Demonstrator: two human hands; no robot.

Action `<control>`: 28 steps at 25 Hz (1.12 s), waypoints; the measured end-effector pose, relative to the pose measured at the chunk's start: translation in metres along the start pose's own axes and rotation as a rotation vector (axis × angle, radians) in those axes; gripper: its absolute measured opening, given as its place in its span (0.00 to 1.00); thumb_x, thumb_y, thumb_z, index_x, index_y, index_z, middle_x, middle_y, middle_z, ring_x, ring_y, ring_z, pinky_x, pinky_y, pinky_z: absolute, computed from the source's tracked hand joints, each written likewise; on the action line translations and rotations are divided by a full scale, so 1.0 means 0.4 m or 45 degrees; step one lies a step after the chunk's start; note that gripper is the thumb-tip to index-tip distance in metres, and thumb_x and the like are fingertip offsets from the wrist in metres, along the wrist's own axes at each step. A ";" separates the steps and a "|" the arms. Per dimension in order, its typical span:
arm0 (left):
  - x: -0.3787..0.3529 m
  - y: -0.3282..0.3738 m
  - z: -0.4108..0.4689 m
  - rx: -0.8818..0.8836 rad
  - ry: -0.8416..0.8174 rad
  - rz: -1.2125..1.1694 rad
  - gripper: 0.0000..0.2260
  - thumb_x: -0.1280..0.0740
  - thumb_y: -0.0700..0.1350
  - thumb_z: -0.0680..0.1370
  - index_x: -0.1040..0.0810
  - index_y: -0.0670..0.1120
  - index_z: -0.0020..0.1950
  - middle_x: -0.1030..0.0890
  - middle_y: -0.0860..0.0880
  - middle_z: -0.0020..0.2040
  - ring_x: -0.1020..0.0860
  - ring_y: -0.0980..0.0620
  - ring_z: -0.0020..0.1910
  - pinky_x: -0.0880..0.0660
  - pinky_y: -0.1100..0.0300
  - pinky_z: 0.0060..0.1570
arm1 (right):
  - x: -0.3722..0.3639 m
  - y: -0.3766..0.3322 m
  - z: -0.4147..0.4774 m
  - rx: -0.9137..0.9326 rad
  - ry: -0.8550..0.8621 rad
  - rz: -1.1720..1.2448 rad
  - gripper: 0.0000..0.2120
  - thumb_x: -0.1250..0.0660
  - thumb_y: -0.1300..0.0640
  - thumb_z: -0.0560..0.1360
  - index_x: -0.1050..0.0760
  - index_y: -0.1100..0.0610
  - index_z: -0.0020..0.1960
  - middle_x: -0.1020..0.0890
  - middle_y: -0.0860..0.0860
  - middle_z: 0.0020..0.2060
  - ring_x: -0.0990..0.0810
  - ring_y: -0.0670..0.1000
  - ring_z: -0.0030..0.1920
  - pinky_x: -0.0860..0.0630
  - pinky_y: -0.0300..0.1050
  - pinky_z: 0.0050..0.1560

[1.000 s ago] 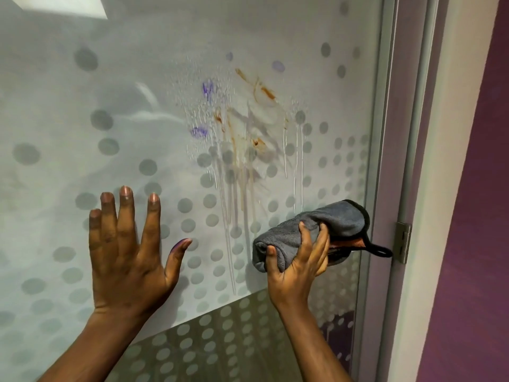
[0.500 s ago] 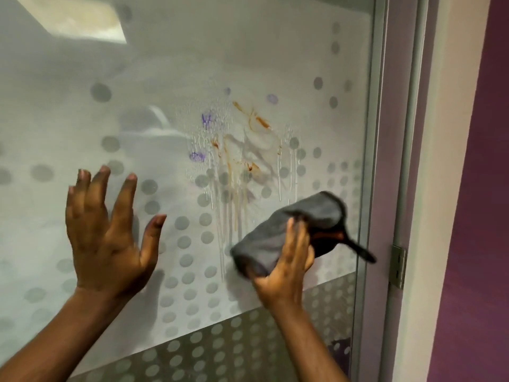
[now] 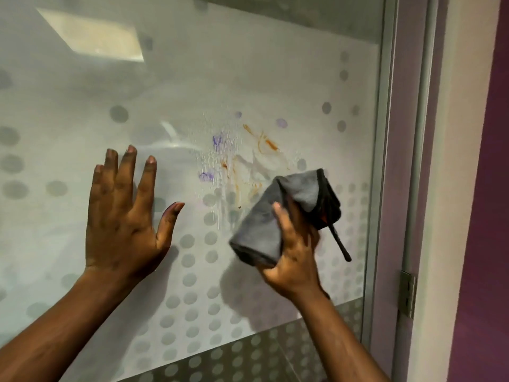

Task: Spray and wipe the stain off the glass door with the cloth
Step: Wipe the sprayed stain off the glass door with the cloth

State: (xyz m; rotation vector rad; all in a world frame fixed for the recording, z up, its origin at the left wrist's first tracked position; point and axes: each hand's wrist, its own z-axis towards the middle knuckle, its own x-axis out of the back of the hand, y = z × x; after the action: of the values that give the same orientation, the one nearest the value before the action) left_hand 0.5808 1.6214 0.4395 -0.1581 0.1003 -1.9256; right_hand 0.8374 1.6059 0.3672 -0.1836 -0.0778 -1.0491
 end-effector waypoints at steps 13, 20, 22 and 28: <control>0.007 -0.024 0.018 0.075 0.064 -0.147 0.31 0.46 0.60 0.80 0.41 0.42 0.77 0.42 0.37 0.77 0.48 0.40 0.78 0.55 0.53 0.78 | -0.013 -0.047 0.141 0.475 -0.051 -0.159 0.35 0.31 0.42 0.68 0.34 0.56 0.70 0.39 0.59 0.74 0.40 0.60 0.74 0.35 0.62 0.66; 0.017 -0.074 0.051 0.008 0.086 -0.068 0.32 0.47 0.60 0.80 0.39 0.39 0.76 0.40 0.36 0.76 0.46 0.38 0.77 0.53 0.49 0.77 | 0.002 -0.087 0.343 0.082 0.201 -0.040 0.30 0.29 0.41 0.63 0.26 0.52 0.62 0.42 0.65 0.75 0.41 0.60 0.75 0.38 0.58 0.62; 0.015 -0.072 0.047 0.006 0.142 -0.113 0.31 0.47 0.59 0.80 0.40 0.39 0.76 0.40 0.36 0.76 0.46 0.39 0.77 0.50 0.47 0.77 | -0.029 -0.150 0.385 0.125 0.199 0.012 0.31 0.29 0.40 0.63 0.29 0.49 0.62 0.41 0.66 0.74 0.41 0.61 0.75 0.39 0.57 0.63; -0.014 -0.123 0.025 0.208 0.301 -0.347 0.30 0.50 0.60 0.80 0.45 0.45 0.78 0.43 0.42 0.78 0.45 0.40 0.78 0.42 0.38 0.73 | -0.103 -0.298 0.245 0.384 0.019 0.008 0.27 0.26 0.43 0.63 0.20 0.53 0.59 0.39 0.67 0.73 0.45 0.64 0.76 0.46 0.63 0.70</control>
State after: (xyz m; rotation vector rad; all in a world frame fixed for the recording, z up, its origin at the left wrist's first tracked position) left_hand 0.5390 1.6440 0.4562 0.1748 0.0815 -2.2084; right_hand 0.7157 1.6018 0.4707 0.0976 -0.2203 -1.0193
